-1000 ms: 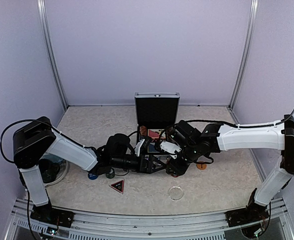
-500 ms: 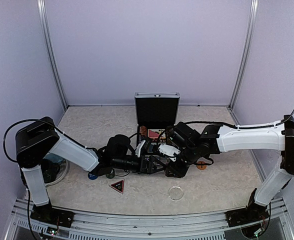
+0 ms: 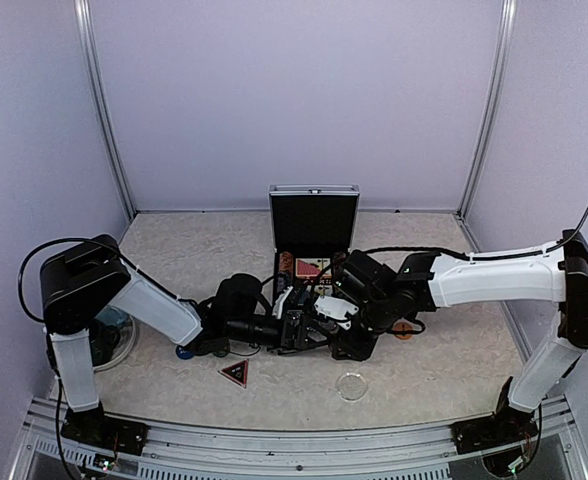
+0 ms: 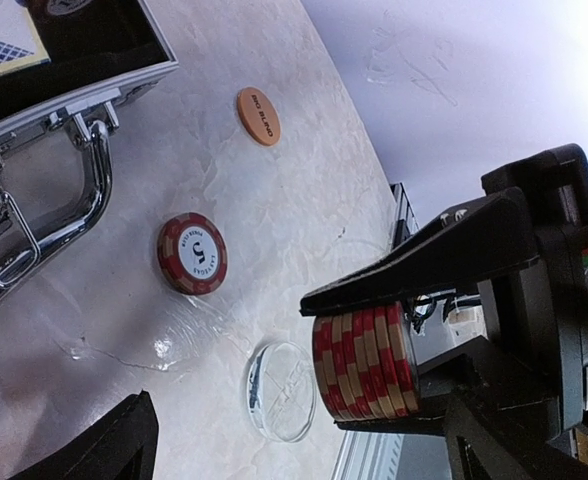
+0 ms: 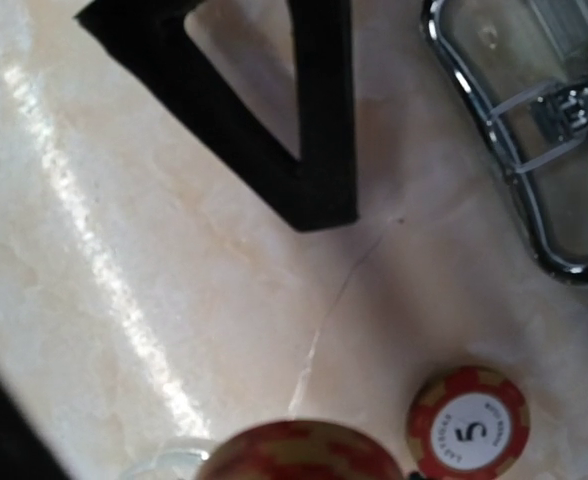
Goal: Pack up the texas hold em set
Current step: Pass from the right arm to the left
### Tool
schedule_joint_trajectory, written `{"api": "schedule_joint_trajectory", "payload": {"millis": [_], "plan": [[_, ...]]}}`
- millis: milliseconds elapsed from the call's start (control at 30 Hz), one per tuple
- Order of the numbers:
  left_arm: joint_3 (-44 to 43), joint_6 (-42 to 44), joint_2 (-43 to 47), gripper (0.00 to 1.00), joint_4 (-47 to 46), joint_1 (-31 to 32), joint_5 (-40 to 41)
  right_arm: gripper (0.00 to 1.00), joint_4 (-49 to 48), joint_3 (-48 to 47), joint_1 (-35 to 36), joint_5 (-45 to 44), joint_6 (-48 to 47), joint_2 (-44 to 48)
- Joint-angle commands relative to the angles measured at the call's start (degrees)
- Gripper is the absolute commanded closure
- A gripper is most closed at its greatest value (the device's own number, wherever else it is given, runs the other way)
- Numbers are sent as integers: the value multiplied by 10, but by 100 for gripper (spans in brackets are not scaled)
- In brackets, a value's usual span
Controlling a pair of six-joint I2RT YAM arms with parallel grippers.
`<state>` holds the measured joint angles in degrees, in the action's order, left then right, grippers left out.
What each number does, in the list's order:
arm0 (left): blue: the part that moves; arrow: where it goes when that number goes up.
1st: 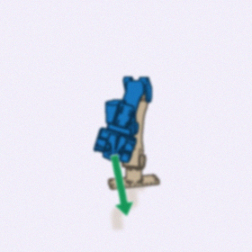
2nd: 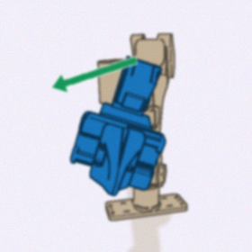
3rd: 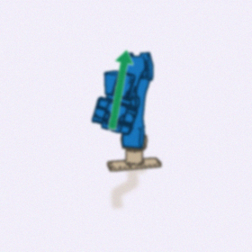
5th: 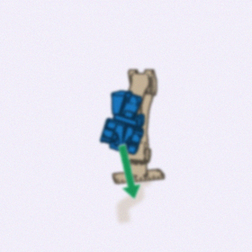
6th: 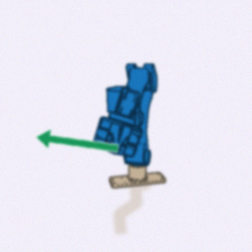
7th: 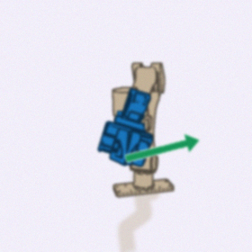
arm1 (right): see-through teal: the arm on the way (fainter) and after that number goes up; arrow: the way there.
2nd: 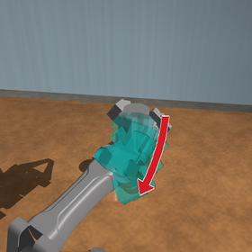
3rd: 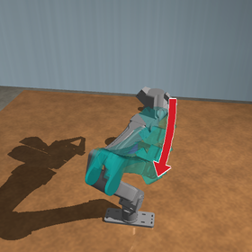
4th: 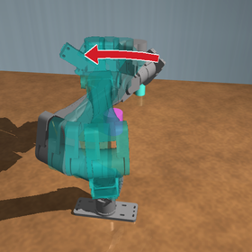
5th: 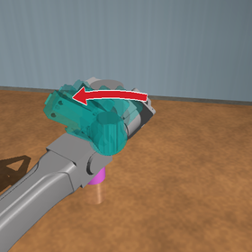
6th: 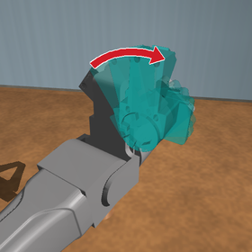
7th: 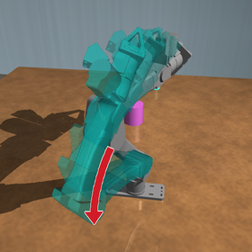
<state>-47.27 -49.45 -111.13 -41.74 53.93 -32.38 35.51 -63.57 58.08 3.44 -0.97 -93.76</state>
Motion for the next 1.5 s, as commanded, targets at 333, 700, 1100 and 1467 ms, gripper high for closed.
{"api": "schedule_joint_trajectory", "payload": {"millis": [333, 700, 1100, 1467], "plan": [[30, -83, -3, 1, -128, -9, 4, 100, -53, 7, 19, -7, -10, 43], [57, -120, 4, 1, -184, -20, 8, 100, -43, 11, 19, -8, -9, 37], [46, -128, -22, 1, -187, -4, 4, 100, -51, 7, 19, -3, -7, 32], [26, -137, -51, 1, -193, 2, -2, 100, -51, 2, 19, 2, -8, 16]]}}
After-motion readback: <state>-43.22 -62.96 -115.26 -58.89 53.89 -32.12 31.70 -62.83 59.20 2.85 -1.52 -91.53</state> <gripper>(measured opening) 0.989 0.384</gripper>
